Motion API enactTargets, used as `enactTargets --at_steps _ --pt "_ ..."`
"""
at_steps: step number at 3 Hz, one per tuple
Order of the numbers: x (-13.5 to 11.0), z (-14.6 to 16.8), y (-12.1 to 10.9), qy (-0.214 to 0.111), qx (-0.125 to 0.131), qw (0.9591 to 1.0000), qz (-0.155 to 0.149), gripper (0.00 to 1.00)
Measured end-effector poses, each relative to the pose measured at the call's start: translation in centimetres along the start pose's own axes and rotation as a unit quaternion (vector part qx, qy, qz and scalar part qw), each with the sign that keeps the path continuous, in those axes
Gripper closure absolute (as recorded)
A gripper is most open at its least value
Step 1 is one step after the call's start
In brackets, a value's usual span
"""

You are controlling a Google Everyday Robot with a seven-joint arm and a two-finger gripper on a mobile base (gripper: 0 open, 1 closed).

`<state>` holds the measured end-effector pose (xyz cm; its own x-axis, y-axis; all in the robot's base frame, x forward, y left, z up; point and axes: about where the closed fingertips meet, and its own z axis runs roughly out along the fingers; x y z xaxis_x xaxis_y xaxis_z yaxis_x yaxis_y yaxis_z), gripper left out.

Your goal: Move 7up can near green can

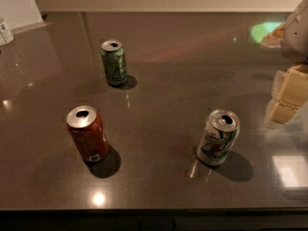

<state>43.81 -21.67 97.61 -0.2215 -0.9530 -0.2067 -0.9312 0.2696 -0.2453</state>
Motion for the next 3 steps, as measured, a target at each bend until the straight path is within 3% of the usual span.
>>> enactTargets --at_steps 1,3 --pt "0.0 0.0 0.0 0.0 0.0 1.0 0.0 0.0" --pt "-1.7 1.5 2.7 -0.068 -0.013 0.9967 -0.042 0.0"
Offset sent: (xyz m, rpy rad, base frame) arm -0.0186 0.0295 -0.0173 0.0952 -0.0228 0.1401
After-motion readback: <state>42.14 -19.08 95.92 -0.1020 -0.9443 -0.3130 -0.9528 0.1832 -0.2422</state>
